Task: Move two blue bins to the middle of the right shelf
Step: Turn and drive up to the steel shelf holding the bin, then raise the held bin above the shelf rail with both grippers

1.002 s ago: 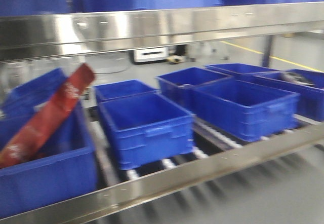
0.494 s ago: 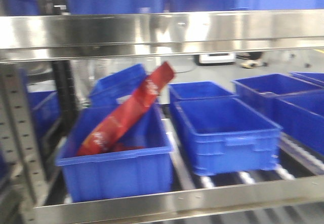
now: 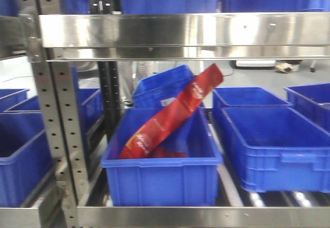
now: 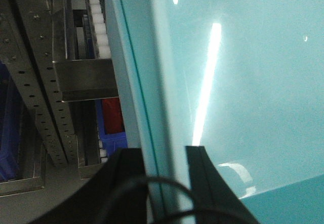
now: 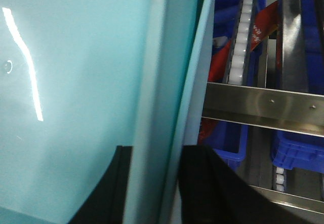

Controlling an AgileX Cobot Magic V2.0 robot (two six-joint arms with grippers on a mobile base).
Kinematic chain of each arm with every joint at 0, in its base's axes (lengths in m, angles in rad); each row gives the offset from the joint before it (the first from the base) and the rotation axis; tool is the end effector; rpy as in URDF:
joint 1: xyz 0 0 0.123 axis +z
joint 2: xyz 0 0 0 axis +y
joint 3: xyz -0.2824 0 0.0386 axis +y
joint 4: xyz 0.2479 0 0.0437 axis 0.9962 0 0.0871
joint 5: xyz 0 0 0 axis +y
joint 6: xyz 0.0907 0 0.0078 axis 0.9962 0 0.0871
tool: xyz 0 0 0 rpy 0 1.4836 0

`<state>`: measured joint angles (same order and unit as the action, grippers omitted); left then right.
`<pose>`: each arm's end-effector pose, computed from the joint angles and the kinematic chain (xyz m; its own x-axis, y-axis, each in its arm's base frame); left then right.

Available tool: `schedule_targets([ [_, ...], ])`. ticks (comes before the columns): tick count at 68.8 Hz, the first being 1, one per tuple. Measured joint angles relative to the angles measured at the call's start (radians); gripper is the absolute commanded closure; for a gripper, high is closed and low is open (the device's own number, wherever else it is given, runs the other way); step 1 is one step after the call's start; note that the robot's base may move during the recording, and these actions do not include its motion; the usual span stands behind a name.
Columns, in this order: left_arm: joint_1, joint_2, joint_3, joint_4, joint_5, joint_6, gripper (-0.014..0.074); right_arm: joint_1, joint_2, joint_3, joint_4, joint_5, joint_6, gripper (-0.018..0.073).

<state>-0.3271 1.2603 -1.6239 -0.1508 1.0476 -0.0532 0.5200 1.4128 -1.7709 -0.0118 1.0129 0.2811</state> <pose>0.2248 -0.0888 0.4822 -0.5781 0.0615 -0.8137 0.3494 0.9198 -0.1787 0.2497 0.1419 0.4867 -0.5819 -0.0204 -0.8130 -0.3445 0.9117 0.2237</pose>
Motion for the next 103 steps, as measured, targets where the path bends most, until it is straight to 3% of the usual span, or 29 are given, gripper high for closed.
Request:
schedule_targets([
  [103, 0.000, 0.000, 0.000, 0.002, 0.000, 0.000, 0.0707, 0.000, 0.000, 0.000, 0.000, -0.002, 0.000, 0.0713],
])
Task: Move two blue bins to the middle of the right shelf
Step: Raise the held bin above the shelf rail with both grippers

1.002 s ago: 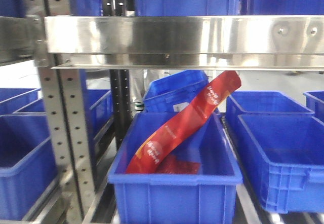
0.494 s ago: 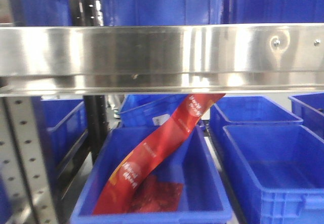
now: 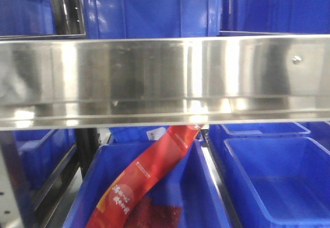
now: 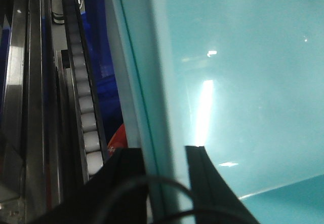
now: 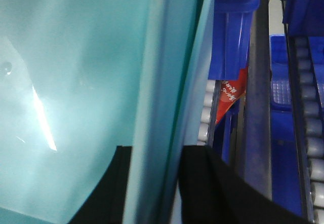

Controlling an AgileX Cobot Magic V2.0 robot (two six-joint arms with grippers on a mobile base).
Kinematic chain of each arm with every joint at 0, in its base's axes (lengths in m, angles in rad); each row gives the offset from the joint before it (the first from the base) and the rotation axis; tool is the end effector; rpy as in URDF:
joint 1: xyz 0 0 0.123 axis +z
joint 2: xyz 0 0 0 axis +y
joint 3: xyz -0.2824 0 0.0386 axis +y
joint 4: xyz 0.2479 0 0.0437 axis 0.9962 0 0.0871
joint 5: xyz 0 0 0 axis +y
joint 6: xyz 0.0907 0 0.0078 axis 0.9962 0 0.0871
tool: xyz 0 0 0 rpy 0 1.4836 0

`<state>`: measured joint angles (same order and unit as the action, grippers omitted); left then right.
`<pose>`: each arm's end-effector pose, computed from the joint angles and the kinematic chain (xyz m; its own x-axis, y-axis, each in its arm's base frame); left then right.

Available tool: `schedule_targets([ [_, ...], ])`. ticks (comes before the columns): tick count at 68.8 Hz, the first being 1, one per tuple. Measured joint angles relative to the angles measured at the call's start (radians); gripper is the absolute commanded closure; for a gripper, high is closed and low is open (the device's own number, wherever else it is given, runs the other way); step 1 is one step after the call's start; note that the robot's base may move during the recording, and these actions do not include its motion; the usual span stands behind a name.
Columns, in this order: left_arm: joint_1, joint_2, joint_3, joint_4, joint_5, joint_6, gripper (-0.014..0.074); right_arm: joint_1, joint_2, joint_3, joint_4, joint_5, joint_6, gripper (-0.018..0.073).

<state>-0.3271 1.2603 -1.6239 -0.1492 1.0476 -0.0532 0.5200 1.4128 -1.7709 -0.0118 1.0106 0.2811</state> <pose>0.2249 -0.0887 0.4822 -0.5777 0.0622 -0.8139 0.3488 0.9203 -0.1773 0.2498 0.1420 0.4869 -0.5802 -0.0195 -0.8142 -0.3450 0.9115 0.2240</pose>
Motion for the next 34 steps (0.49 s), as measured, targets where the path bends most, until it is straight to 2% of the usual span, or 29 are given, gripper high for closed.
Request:
schedule_targets([
  [34, 0.000, 0.000, 0.000, 0.000, 0.000, 0.000, 0.0707, 0.000, 0.000, 0.000, 0.000, 0.000, 0.000, 0.0713],
])
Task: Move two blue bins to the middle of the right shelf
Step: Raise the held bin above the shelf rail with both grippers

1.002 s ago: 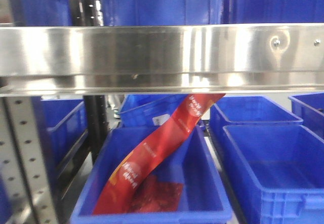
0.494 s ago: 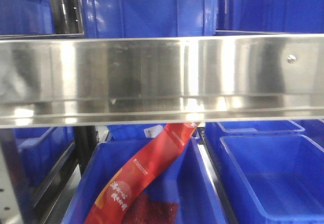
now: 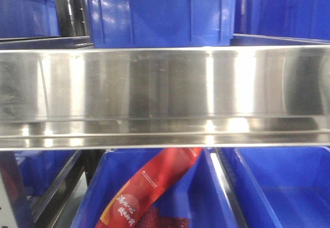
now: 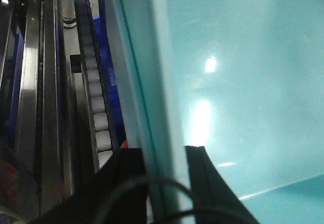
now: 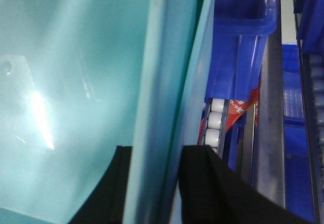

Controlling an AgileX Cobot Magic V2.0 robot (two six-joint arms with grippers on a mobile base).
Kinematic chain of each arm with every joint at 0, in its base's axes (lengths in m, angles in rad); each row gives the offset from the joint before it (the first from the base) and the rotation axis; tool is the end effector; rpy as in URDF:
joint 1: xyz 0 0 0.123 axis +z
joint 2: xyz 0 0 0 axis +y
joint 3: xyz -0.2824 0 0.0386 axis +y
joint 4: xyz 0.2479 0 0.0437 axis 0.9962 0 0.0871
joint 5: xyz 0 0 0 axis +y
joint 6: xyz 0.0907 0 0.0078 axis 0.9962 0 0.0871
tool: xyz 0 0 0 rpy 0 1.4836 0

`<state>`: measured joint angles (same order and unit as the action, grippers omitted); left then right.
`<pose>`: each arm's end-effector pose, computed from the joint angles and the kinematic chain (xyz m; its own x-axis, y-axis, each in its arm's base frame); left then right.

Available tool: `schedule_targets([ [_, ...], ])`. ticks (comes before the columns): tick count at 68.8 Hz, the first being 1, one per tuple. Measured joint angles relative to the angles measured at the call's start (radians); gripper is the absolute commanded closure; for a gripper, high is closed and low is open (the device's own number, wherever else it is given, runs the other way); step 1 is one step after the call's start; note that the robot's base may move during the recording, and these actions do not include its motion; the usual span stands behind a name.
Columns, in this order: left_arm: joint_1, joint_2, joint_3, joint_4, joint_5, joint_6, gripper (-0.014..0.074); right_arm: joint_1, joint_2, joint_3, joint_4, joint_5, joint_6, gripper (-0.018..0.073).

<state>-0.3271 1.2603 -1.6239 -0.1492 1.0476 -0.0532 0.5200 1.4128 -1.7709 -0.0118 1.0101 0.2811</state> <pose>0.2249 -0.0887 0.4822 -0.5777 0.0622 -0.8139 0.3488 0.9203 -0.1773 0.2498 0.1420 0.4869 -0.5799 -0.0193 -0.8145 -0.3451 0.9114 0.2241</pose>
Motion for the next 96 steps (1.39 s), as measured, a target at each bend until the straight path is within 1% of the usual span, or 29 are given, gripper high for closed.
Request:
schedule_targets([
  [60, 0.000, 0.000, 0.000, 0.000, 0.000, 0.000, 0.0707, 0.000, 0.000, 0.000, 0.000, 0.000, 0.000, 0.0713],
  [87, 0.000, 0.000, 0.000, -0.004, -0.069, 0.000, 0.0707, 0.000, 0.000, 0.000, -0.014, -0.030, 0.000, 0.0713],
  [96, 0.000, 0.002, 0.000, -0.008, -0.048, 0.002, 0.0707, 0.000, 0.000, 0.000, -0.016, 0.006, 0.000, 0.0713],
])
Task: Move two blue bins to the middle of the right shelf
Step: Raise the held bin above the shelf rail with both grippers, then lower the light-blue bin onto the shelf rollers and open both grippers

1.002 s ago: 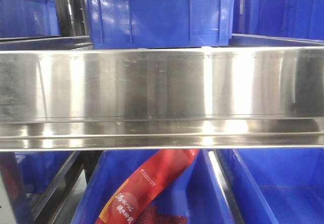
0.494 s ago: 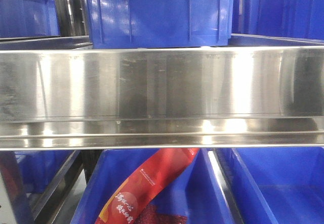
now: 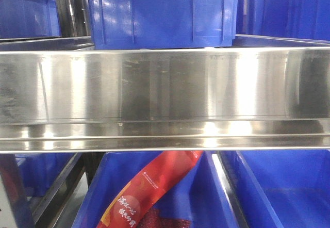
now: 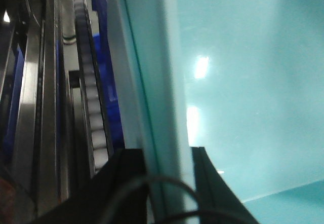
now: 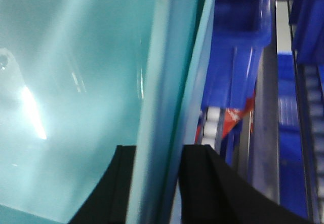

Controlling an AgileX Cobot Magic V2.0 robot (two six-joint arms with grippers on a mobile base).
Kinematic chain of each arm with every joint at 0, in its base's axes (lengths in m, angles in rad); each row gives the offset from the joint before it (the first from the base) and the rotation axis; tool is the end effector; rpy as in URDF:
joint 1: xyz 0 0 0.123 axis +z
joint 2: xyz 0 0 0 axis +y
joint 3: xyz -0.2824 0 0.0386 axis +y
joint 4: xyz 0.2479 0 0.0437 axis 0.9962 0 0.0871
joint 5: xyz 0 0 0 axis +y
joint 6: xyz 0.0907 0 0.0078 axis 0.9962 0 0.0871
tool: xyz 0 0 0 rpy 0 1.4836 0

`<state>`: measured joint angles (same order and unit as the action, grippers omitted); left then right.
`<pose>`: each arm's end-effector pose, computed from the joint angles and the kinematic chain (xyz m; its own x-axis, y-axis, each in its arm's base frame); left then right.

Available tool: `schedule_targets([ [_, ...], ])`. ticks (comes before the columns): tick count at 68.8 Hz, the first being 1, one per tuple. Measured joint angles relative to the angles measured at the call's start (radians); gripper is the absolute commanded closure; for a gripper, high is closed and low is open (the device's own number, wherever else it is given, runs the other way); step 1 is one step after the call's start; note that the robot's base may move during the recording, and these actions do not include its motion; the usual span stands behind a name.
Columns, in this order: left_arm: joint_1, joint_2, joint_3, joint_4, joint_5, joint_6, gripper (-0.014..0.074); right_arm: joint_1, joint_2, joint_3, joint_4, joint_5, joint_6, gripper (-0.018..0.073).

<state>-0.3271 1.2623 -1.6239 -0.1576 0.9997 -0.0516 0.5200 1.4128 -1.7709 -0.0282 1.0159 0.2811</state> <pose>0.2277 -0.0900 0.4855 -0.5447 0.0416 -0.8376 0.3542 0.9167 -0.1849 0.2502 0.1407 0.4865 -0.5782 -0.0280 -0.8154 -0.3391 0.9173 0.2090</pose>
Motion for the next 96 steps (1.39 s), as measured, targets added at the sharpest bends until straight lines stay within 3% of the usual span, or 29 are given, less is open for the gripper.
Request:
schedule_targets([
  [24, -0.020, 0.127, 0.000, -0.025, 0.160, 0.005, 0.0707, 0.004, 0.000, 0.134, -0.049, 0.114, 0.006, 0.0713],
  [43, -0.099, 0.196, 0.002, 0.089, 0.175, -0.002, 0.0707, 0.004, 0.000, 0.302, -0.098, 0.026, -0.002, 0.0713],
  [76, -0.102, 0.202, 0.163, 0.131, 0.104, -0.013, 0.0702, 0.004, 0.088, 0.318, -0.120, -0.039, -0.006, 0.0713],
  [80, -0.102, 0.205, 0.165, 0.131, 0.094, -0.013, 0.0677, 0.004, 0.097, 0.318, -0.126, -0.039, -0.006, 0.0713],
  [86, -0.102, 0.204, 0.167, 0.131, 0.088, -0.015, 0.0566, 0.004, 0.106, 0.318, -0.129, -0.033, -0.008, 0.0666],
  [96, -0.102, 0.204, 0.167, 0.116, 0.089, -0.013, 0.0316, 0.004, 0.108, 0.318, -0.129, -0.020, -0.008, 0.0401],
])
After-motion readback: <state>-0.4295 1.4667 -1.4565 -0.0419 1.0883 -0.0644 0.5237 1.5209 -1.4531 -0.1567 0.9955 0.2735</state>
